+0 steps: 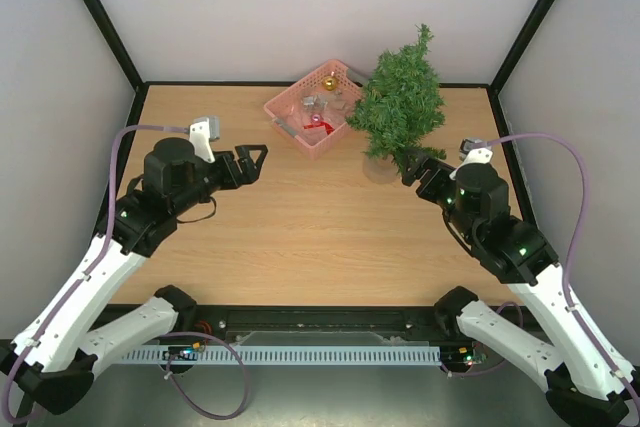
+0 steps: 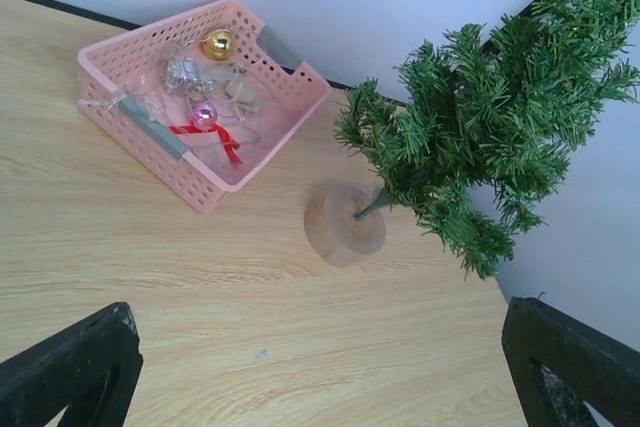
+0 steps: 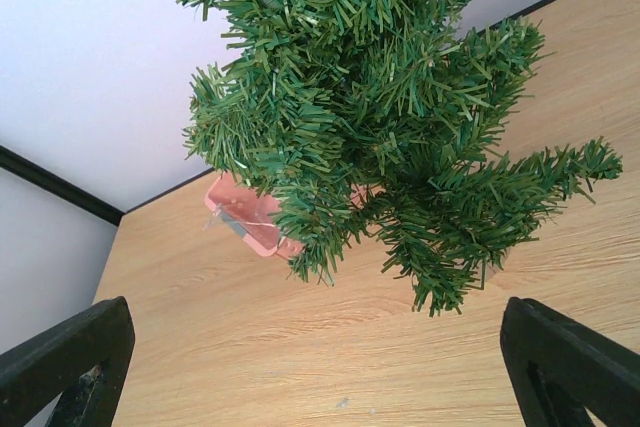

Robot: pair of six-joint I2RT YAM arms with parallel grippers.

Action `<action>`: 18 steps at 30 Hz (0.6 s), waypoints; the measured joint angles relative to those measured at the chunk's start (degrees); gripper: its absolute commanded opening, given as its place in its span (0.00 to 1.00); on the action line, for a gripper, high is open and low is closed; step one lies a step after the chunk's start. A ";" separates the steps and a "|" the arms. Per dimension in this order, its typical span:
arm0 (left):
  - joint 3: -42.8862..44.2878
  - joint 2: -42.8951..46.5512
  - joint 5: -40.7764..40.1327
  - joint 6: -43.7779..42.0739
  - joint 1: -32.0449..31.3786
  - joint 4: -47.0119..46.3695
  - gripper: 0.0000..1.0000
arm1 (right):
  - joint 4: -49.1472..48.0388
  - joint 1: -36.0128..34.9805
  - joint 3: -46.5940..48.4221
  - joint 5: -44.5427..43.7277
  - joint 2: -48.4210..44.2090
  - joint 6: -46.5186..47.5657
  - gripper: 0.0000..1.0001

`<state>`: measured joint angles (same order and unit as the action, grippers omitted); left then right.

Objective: Decorate the small christmas tree
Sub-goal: Move the storage box to the center of the board.

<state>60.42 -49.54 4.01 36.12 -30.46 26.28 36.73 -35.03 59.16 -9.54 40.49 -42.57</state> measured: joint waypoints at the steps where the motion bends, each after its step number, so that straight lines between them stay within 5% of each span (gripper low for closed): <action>1: -0.07 -0.04 0.00 0.13 0.00 -0.22 1.00 | 0.00 0.00 0.00 0.02 0.00 -0.09 0.98; 11: -2.43 -5.49 -4.26 1.53 0.20 -3.26 0.96 | -0.44 0.02 -1.01 -0.07 -2.69 -0.42 0.98; 18: -0.94 -21.88 -6.43 1.14 3.78 -8.41 0.61 | -2.43 0.00 -2.36 1.33 -2.95 -0.83 0.98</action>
<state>59.48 -71.42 -2.42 37.26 -26.68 17.87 34.30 -35.03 56.80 -8.21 37.54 -43.40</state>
